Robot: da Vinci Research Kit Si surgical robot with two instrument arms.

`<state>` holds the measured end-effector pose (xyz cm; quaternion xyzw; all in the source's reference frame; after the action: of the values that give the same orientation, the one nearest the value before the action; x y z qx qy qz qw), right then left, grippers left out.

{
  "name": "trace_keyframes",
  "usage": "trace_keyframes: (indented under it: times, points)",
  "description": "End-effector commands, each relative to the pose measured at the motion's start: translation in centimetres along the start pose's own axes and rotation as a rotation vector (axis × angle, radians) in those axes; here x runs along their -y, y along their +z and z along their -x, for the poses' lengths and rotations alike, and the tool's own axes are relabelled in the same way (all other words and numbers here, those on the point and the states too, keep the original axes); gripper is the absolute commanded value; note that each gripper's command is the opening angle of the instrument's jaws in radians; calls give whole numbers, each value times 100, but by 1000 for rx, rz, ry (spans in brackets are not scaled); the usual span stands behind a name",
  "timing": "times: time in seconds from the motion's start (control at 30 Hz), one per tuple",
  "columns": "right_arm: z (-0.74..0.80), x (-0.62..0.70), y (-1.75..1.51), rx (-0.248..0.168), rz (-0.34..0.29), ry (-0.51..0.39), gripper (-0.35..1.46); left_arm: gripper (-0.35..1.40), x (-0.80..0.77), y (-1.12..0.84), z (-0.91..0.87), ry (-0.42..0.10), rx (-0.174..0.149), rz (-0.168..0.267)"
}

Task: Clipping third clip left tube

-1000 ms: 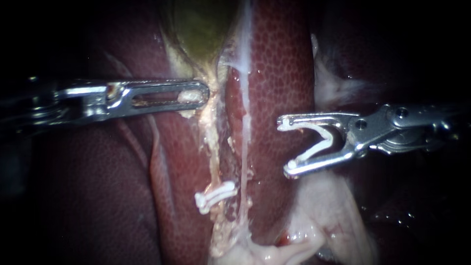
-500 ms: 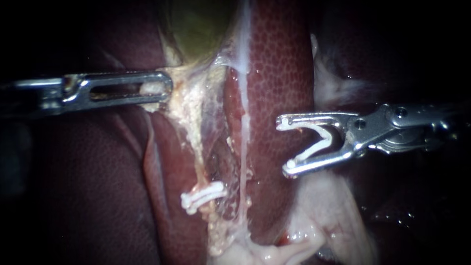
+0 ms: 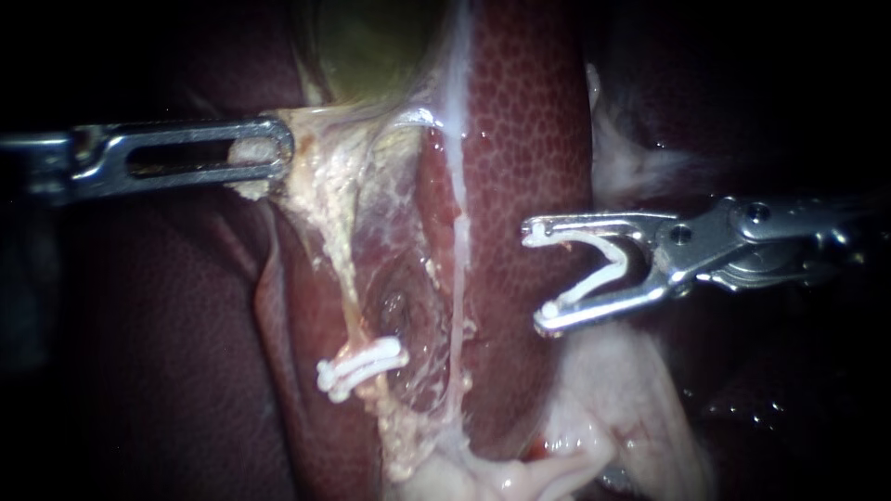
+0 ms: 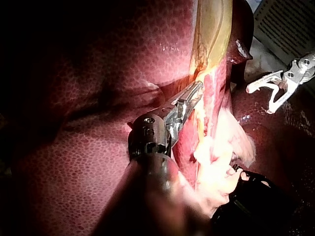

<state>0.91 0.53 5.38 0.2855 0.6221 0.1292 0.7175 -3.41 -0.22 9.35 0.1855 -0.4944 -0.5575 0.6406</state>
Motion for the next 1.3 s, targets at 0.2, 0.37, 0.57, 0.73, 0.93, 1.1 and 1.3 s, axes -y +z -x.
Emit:
trace_keyframes:
  times: [0.2,0.37,0.57,0.73,0.93,1.1,1.3]
  points:
    - [12,-2,33,-17,-6,-14,60,-25,0,1,0,0,0,0]
    - [27,-9,74,-37,-21,-11,60,-25,0,2,-1,1,1,1]
    - [43,-26,115,-45,-26,1,60,-25,1,2,-3,1,2,2]
    - [57,-36,135,-40,-30,12,60,-25,4,1,-3,1,3,4]
    - [72,-44,154,-33,-37,33,60,-25,5,2,-4,1,4,6]
    - [81,-45,168,-34,-60,55,60,-25,5,3,-5,1,6,9]
    - [78,-42,177,-38,-121,137,60,-25,6,3,-6,1,6,9]
